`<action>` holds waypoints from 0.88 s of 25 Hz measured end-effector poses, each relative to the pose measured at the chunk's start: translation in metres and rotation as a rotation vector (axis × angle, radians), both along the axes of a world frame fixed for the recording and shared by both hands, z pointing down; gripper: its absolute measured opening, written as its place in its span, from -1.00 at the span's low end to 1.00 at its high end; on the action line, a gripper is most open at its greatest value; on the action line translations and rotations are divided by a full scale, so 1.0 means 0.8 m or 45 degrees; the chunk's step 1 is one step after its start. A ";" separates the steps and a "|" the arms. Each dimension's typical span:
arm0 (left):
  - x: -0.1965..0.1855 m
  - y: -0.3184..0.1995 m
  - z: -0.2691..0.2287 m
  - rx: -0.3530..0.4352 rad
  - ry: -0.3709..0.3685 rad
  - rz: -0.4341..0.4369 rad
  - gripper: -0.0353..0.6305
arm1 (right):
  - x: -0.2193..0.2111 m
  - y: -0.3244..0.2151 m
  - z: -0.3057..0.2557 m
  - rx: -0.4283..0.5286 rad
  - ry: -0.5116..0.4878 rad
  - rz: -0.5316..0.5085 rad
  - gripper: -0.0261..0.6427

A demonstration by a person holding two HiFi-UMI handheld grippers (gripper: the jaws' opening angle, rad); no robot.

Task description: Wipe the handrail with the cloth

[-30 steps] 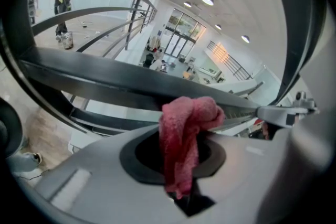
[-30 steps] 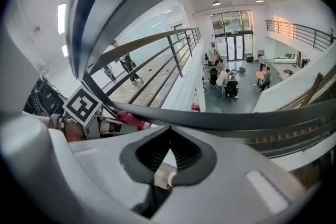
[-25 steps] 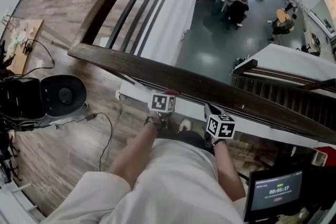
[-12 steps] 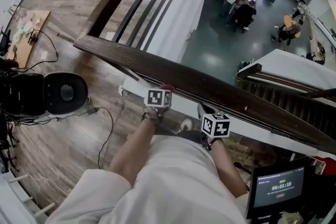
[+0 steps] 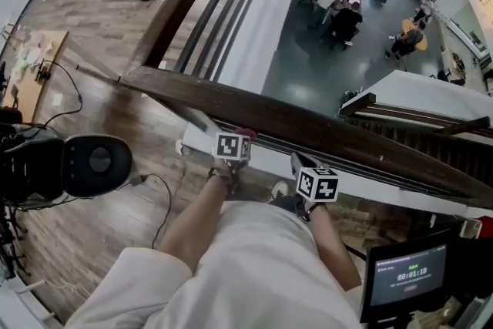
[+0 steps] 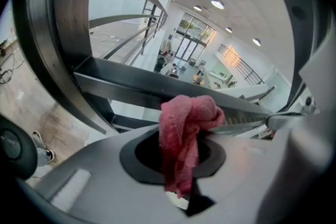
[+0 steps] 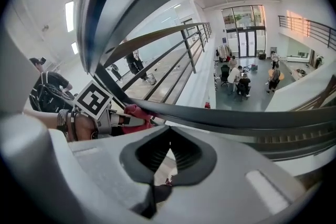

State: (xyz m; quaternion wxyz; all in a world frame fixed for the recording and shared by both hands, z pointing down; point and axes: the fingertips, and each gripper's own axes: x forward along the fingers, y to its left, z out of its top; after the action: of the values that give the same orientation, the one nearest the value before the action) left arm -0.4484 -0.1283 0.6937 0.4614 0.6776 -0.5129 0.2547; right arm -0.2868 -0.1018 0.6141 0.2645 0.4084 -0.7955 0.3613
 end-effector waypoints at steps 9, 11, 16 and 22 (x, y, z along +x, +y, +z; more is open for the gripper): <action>-0.011 0.000 0.006 -0.001 0.029 0.076 -0.65 | -0.007 0.012 -0.001 0.010 0.047 0.088 -0.91; -0.012 0.000 0.005 -0.014 0.063 0.083 -0.65 | -0.011 0.013 0.000 0.009 0.051 0.103 -0.91; -0.048 -0.008 0.005 0.032 0.010 0.045 -0.65 | -0.031 0.017 0.002 0.008 0.047 0.103 -0.91; -0.075 -0.008 0.004 0.047 -0.001 -0.011 -0.65 | -0.044 0.014 0.002 0.018 0.056 0.098 -0.91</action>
State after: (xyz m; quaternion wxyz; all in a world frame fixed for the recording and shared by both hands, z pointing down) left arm -0.5086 -0.1348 0.6970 0.4497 0.6837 -0.5206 0.2433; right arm -0.3219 -0.0905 0.6157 0.2650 0.4482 -0.7757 0.3566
